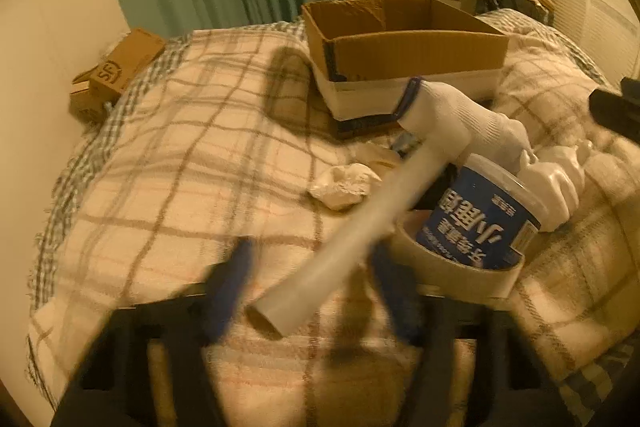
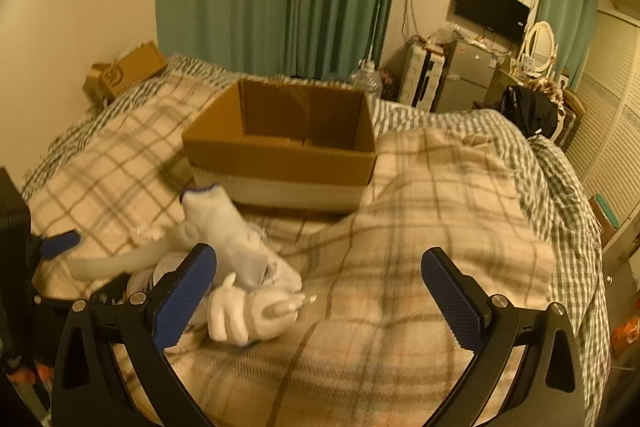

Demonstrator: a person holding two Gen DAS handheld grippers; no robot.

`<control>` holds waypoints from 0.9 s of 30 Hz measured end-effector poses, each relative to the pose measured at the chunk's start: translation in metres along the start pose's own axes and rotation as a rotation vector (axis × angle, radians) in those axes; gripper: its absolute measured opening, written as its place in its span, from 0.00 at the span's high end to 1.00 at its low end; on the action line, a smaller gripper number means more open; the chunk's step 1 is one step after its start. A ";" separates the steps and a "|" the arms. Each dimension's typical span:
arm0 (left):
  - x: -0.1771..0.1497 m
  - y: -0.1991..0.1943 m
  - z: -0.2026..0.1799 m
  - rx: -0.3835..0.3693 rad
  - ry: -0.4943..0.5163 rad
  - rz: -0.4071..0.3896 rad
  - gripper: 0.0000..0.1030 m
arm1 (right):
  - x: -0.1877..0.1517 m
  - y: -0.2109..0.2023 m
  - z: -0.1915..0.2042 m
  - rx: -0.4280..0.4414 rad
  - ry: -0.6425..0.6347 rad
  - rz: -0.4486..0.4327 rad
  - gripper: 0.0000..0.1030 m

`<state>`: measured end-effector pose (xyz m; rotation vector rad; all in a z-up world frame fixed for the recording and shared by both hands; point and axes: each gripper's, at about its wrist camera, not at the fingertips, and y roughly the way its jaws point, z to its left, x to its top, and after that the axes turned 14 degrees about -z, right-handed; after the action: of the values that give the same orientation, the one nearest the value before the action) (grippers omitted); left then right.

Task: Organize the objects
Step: 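Move both tools toward the items lying beside the cardboard box, then grasp the white plastic tube with the left tool while the right tool grasps the white plush toy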

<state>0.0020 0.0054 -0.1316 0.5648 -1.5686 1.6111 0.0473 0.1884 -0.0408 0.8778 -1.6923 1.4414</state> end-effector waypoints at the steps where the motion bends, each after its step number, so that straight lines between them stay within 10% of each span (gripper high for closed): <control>1: 0.000 0.000 0.000 -0.006 -0.006 0.002 0.77 | -0.003 0.002 0.001 0.006 -0.004 0.014 0.00; 22: 0.039 -0.056 0.028 -0.059 -0.119 -0.153 0.90 | -0.035 0.040 0.028 0.044 -0.084 0.221 0.03; 27: 0.044 -0.066 0.027 -0.054 -0.121 -0.175 0.90 | -0.040 0.048 0.029 0.093 -0.069 0.268 0.38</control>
<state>0.0228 -0.0166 -0.0531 0.7608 -1.5982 1.4224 0.0230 0.1676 -0.1015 0.7801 -1.8621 1.6963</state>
